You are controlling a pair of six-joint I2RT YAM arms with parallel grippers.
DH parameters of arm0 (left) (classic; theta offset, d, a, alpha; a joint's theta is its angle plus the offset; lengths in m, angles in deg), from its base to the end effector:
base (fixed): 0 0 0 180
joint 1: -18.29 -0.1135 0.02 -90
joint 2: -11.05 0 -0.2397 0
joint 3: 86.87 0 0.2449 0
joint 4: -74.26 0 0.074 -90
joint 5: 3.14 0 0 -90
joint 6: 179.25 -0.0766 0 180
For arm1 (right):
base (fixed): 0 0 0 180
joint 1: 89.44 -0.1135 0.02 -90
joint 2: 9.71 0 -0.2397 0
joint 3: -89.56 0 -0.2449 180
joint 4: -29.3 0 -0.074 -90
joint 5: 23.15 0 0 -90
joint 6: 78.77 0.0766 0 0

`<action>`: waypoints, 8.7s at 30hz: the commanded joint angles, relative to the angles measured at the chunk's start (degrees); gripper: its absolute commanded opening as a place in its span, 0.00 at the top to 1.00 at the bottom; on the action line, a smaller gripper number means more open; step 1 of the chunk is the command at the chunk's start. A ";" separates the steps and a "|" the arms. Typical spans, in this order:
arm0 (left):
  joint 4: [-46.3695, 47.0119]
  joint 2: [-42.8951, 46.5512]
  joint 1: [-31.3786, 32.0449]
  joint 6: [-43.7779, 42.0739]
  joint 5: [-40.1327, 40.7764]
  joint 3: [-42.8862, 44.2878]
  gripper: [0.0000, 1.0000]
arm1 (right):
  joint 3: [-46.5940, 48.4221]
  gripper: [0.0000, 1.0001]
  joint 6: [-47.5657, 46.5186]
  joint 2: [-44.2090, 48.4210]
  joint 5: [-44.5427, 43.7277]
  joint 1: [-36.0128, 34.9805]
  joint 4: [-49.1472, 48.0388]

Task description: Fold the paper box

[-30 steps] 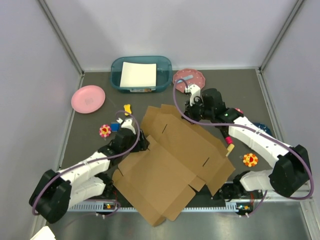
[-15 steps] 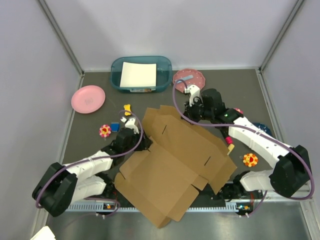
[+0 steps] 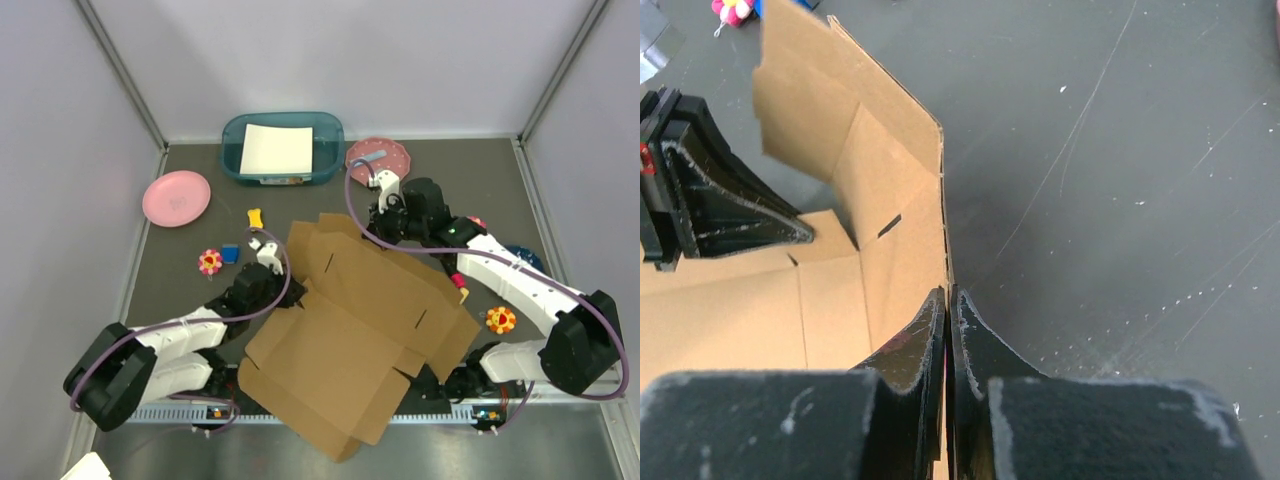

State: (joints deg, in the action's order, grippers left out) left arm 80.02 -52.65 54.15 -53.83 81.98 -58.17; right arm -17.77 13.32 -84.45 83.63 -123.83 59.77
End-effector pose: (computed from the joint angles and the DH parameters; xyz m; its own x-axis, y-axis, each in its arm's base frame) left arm 0.1952 -0.1491 0.1145 -0.6958 -0.2096 -0.6870 0.2952 0.7885 -0.5396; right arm 0.2564 0.2023 0.2567 -0.4706 -0.2798 -0.8368 -0.7249 0.6633 0.1859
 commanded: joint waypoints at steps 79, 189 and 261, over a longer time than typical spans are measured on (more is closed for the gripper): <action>10.37 14.84 11.17 -8.87 42.33 2.96 0.11 | -22.44 1.00 -48.69 -2.70 -67.58 -35.13 -40.47; 24.36 -12.50 -7.20 -18.55 -13.05 16.85 1.00 | -20.60 1.00 -37.16 -2.25 -63.71 -32.76 -30.88; 1.43 5.93 8.09 -13.36 -0.75 7.54 0.51 | -26.05 1.00 -41.02 -6.30 -75.13 -43.13 -35.02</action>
State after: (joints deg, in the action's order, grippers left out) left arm 88.89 -52.04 62.02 -64.15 78.00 -51.37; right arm -41.01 -35.01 -88.27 2.01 -165.84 18.81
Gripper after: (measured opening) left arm 0.493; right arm 0.008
